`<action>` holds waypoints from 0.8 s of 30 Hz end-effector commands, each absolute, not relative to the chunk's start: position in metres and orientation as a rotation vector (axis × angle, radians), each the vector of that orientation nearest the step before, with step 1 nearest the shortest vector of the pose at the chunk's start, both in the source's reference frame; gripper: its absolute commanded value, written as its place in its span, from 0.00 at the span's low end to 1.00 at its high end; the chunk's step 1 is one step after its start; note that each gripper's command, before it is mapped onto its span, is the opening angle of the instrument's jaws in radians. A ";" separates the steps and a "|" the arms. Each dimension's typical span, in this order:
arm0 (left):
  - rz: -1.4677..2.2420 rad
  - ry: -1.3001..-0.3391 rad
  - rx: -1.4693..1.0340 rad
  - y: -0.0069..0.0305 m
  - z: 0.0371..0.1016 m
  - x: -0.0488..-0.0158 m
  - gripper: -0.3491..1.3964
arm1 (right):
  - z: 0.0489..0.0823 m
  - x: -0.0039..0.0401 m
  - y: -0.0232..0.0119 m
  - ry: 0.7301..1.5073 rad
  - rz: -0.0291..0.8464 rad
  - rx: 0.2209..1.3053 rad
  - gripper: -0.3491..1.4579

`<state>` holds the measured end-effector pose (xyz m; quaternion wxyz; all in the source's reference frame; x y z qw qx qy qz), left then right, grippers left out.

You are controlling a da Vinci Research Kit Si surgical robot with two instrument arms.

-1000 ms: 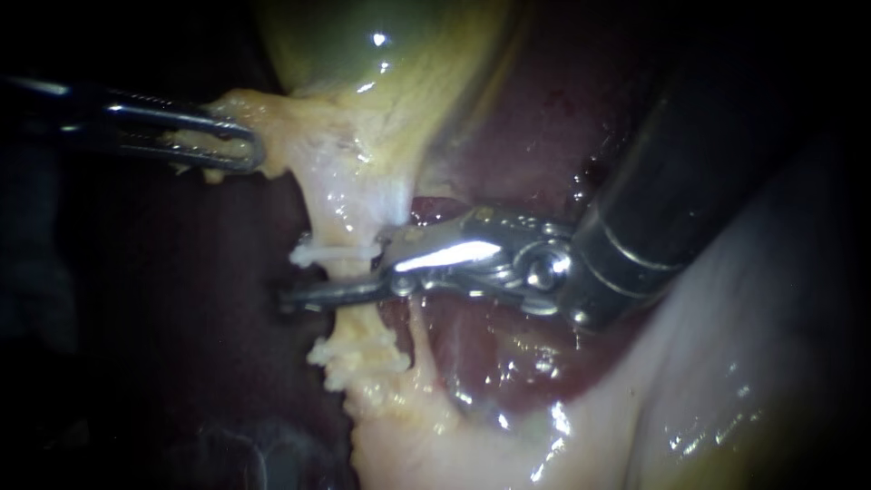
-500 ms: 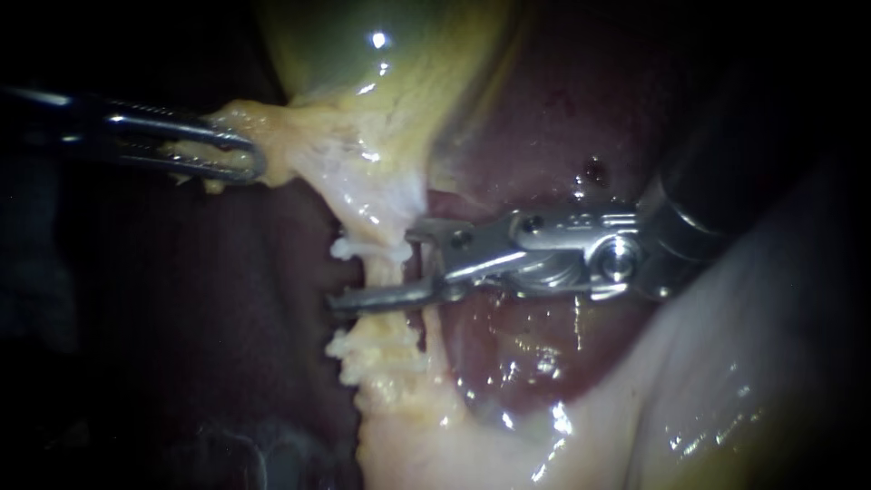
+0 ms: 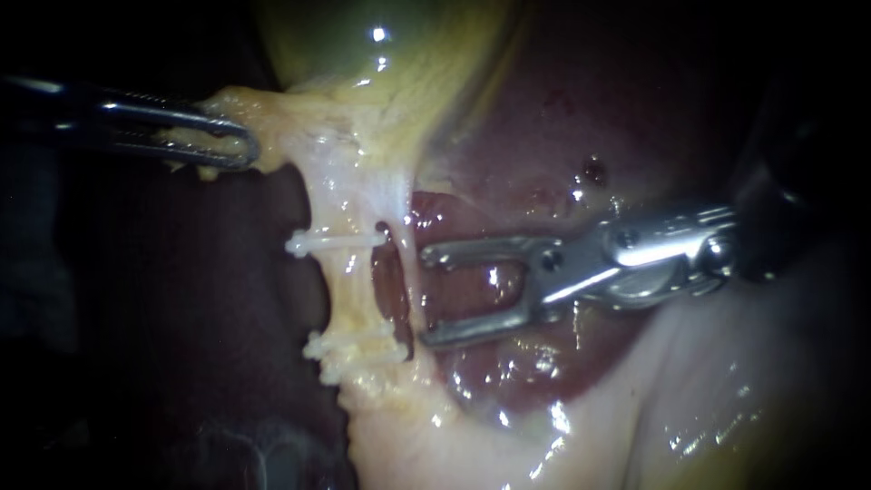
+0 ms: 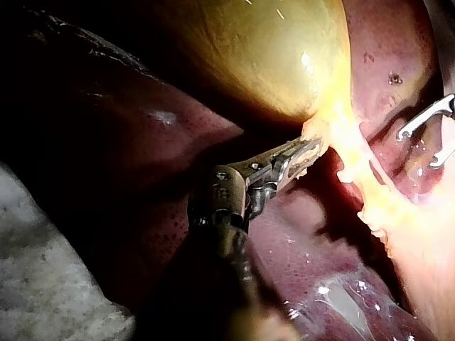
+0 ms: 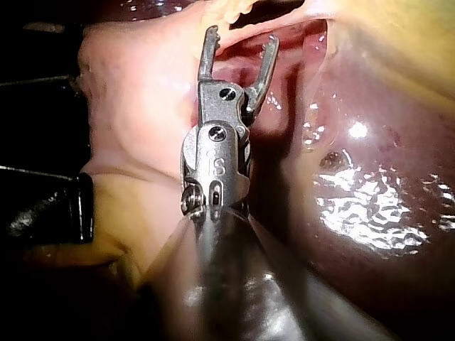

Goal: Going back third clip left tube

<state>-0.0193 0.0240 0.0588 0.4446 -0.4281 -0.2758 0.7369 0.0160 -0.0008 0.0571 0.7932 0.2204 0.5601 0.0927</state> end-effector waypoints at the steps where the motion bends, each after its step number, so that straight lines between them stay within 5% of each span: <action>1: 1.826 -0.684 -1.061 0.0240 0.0588 -0.0193 0.00 | 0.0566 0.0152 -0.0005 1.203 0.203 0.469 0.47; 11: 1.827 -0.682 -1.061 0.0240 0.0590 -0.0195 0.00 | 0.0547 0.0112 0.0010 1.197 0.193 0.428 0.47; 24: 1.845 -0.680 -1.070 0.0233 0.0636 -0.0228 0.00 | 0.0549 0.0113 0.0007 1.197 0.192 0.424 0.47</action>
